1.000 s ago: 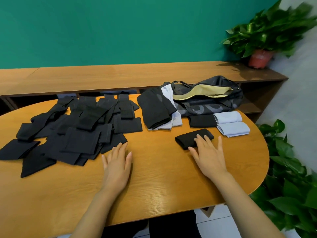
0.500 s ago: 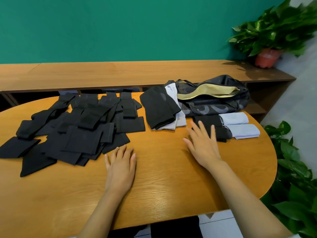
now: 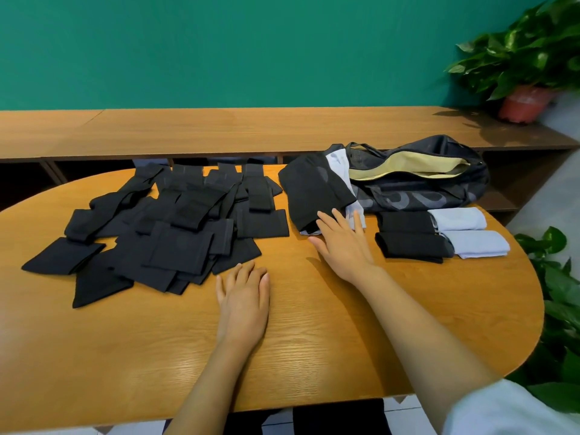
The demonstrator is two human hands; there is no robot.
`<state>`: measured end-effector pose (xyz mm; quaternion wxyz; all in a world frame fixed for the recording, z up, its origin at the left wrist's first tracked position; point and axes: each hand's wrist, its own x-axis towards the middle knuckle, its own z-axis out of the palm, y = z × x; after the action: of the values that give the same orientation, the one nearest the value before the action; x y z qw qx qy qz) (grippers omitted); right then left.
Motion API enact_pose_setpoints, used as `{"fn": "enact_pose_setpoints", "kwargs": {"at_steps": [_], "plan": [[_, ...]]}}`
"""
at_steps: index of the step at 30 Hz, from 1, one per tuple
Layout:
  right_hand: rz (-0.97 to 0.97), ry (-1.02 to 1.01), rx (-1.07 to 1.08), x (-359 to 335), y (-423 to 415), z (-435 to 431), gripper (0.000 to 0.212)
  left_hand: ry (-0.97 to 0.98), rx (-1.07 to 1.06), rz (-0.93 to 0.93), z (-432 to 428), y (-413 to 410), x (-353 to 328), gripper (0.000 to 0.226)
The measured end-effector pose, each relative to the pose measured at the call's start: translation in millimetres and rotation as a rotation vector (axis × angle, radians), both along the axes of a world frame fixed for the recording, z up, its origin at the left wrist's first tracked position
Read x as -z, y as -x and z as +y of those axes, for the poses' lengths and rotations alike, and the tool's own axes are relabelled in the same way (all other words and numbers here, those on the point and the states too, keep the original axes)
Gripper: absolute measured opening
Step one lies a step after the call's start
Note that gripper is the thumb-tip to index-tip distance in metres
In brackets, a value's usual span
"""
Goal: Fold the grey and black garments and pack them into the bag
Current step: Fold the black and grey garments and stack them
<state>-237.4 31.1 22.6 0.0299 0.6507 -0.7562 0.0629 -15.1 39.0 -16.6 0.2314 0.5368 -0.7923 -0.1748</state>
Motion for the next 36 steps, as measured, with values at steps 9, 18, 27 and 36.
{"fn": "enact_pose_setpoints", "kwargs": {"at_steps": [9,18,27,36], "plan": [[-0.136,0.317,-0.195,9,-48,72,0.056,0.041,0.041,0.099,-2,-3,3,0.065],[-0.434,0.284,-0.162,20,-67,121,0.036,0.221,0.230,0.099,11,-10,1,0.026],[-0.391,0.372,0.011,35,-51,142,0.029,0.082,0.153,0.193,48,-17,5,0.020],[-0.474,0.357,0.026,40,-47,138,0.015,0.058,0.052,0.245,48,-19,7,0.010]]}}
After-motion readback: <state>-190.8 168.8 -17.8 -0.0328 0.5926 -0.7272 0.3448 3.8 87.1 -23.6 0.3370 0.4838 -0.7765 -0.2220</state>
